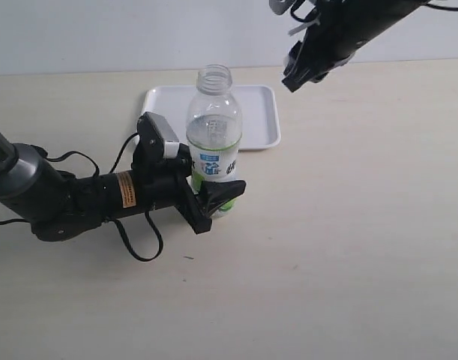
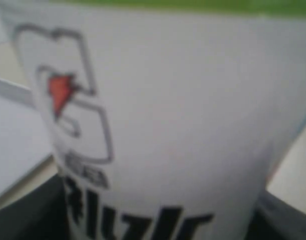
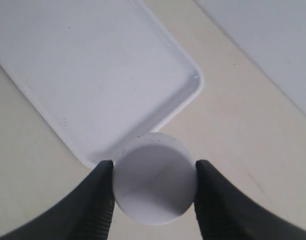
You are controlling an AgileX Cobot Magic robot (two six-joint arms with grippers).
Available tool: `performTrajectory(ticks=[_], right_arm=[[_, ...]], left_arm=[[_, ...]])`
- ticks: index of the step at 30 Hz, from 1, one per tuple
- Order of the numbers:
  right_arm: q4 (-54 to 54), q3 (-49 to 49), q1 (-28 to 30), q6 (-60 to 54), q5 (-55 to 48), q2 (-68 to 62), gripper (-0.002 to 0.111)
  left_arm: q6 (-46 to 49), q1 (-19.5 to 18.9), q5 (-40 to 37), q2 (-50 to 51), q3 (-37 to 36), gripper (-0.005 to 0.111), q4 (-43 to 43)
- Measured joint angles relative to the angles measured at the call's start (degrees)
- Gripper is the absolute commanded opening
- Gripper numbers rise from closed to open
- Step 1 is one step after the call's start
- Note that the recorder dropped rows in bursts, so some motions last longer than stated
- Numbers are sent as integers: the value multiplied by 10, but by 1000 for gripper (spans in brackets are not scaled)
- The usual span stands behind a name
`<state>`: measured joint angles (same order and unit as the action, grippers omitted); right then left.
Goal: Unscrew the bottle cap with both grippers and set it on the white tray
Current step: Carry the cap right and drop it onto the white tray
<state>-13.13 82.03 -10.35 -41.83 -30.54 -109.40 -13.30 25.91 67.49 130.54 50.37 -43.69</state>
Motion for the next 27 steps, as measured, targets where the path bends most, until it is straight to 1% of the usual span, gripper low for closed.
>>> performTrajectory(ticks=[6, 11, 14, 18, 27], right_arm=[[-55, 73, 0, 0, 0, -97, 0], [-71, 122, 0, 8, 1, -156, 0], [-74, 145, 0, 39, 1, -183, 0], [-82, 159, 0, 78, 2, -210, 0], [-101, 159, 0, 86, 4, -233, 0]], left_arm=[[-6, 0, 0, 0, 0, 1, 8], [-6, 0, 0, 0, 0, 1, 9], [-6, 0, 0, 0, 0, 1, 10], [-6, 0, 0, 0, 0, 1, 18], [-7, 0, 0, 0, 0, 1, 21]])
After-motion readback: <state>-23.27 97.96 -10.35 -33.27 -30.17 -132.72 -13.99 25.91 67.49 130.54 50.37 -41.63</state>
